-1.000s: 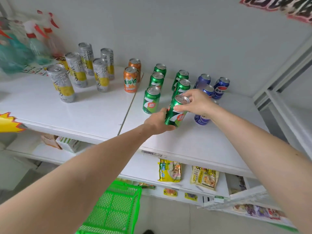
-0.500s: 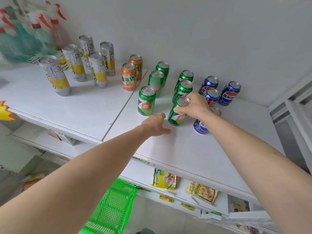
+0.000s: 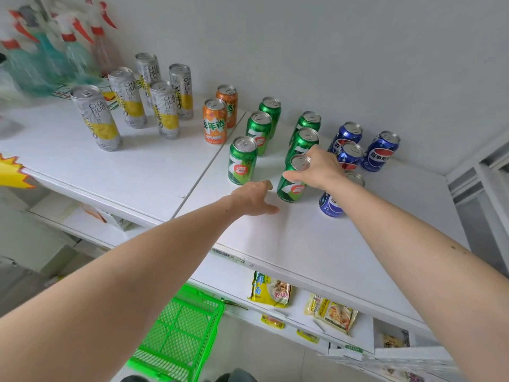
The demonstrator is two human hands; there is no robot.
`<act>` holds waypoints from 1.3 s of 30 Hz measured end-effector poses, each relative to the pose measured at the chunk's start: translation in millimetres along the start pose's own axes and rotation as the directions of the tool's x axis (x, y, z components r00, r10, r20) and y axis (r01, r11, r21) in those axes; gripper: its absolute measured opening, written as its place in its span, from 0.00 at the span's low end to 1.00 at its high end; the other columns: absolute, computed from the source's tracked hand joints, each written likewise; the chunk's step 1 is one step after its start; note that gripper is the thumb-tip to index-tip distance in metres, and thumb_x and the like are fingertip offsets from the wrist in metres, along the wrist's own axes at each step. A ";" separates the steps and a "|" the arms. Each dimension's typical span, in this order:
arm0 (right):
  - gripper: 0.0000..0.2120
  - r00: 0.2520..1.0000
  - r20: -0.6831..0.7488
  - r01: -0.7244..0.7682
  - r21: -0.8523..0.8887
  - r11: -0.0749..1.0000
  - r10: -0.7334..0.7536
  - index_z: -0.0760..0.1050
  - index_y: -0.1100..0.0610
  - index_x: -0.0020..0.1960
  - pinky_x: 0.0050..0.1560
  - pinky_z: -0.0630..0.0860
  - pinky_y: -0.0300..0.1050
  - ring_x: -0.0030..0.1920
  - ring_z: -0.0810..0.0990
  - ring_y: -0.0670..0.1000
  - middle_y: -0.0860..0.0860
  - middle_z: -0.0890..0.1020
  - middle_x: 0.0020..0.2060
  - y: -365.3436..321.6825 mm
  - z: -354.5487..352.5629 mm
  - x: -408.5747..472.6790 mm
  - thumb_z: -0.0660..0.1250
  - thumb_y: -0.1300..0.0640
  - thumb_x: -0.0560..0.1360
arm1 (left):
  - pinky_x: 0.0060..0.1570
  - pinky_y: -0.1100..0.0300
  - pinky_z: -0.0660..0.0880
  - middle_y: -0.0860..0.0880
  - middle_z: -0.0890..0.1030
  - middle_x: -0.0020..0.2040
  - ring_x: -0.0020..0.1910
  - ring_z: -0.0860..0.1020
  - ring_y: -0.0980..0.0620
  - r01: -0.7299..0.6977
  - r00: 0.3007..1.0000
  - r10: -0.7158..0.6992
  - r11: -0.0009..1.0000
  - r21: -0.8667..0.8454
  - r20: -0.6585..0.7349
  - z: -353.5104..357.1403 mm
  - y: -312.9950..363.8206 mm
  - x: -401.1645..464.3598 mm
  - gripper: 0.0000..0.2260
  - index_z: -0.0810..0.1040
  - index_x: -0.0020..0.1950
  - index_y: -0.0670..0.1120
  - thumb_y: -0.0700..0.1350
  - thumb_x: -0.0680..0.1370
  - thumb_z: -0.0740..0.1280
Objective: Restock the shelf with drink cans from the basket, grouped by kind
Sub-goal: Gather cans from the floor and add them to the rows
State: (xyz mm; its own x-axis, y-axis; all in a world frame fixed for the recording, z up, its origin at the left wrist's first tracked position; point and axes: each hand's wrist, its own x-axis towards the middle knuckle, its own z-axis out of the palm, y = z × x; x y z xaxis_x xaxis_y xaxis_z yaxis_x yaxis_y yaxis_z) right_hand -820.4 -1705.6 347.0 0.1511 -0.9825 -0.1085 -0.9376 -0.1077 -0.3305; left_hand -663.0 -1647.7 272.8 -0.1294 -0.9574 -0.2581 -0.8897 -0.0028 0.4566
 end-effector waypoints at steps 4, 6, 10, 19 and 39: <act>0.41 0.993 -0.091 0.078 -0.003 0.997 -0.078 0.67 0.58 0.69 0.56 0.73 0.52 0.66 0.73 0.58 0.55 0.74 0.66 -17.0 -8.6 -4.1 0.73 0.35 0.67 | 0.61 0.49 0.73 0.45 0.74 0.66 0.64 0.73 0.45 -0.013 0.998 0.012 1.000 -0.014 -0.054 -5.8 -9.0 -12.1 0.29 0.66 0.71 0.45 0.56 0.75 0.69; 0.37 0.979 -0.140 0.149 -0.004 0.989 -0.148 0.68 0.57 0.69 0.59 0.73 0.53 0.67 0.72 0.57 0.55 0.73 0.67 -32.0 -9.8 -7.8 0.72 0.36 0.69 | 0.62 0.49 0.72 0.46 0.74 0.66 0.64 0.73 0.46 -0.016 0.996 0.014 1.000 -0.025 -0.087 -11.4 -16.3 -21.9 0.28 0.67 0.71 0.45 0.56 0.75 0.69; 0.27 0.935 -0.201 0.312 0.079 0.947 -0.291 0.73 0.55 0.65 0.61 0.71 0.50 0.65 0.73 0.55 0.53 0.75 0.64 -75.5 1.8 -22.0 0.71 0.40 0.72 | 0.63 0.52 0.70 0.48 0.74 0.66 0.65 0.72 0.47 -0.010 0.991 0.003 0.998 -0.054 -0.135 -25.7 -43.6 -50.7 0.26 0.69 0.69 0.46 0.56 0.75 0.69; 0.17 0.815 -0.252 0.571 0.185 0.800 -0.523 0.78 0.57 0.58 0.57 0.72 0.44 0.55 0.79 0.53 0.54 0.80 0.55 -243.1 74.2 -90.7 0.71 0.48 0.74 | 0.60 0.55 0.72 0.48 0.78 0.61 0.61 0.75 0.48 0.111 0.959 -0.139 0.986 -0.123 -0.247 -66.6 -175.0 -181.6 0.20 0.75 0.63 0.44 0.53 0.74 0.70; 0.14 0.688 0.049 0.688 0.273 0.672 -0.724 0.78 0.58 0.55 0.51 0.68 0.39 0.50 0.80 0.53 0.55 0.80 0.51 -531.1 312.4 -228.8 0.71 0.50 0.74 | 0.60 0.51 0.74 0.49 0.78 0.60 0.60 0.76 0.47 0.509 0.784 -0.576 0.810 -0.292 -0.231 -78.4 -496.7 -475.6 0.20 0.76 0.62 0.46 0.55 0.75 0.69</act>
State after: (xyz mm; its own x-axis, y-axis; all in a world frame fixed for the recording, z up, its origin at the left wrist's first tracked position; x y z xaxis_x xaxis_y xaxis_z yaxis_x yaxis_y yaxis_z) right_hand -259.2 -1376.2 254.5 0.7980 -0.5908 0.1191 -0.4409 -0.7070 -0.5530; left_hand -125.2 -1213.6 235.5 0.5126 -0.8156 -0.2684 -0.6583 -0.5740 0.4870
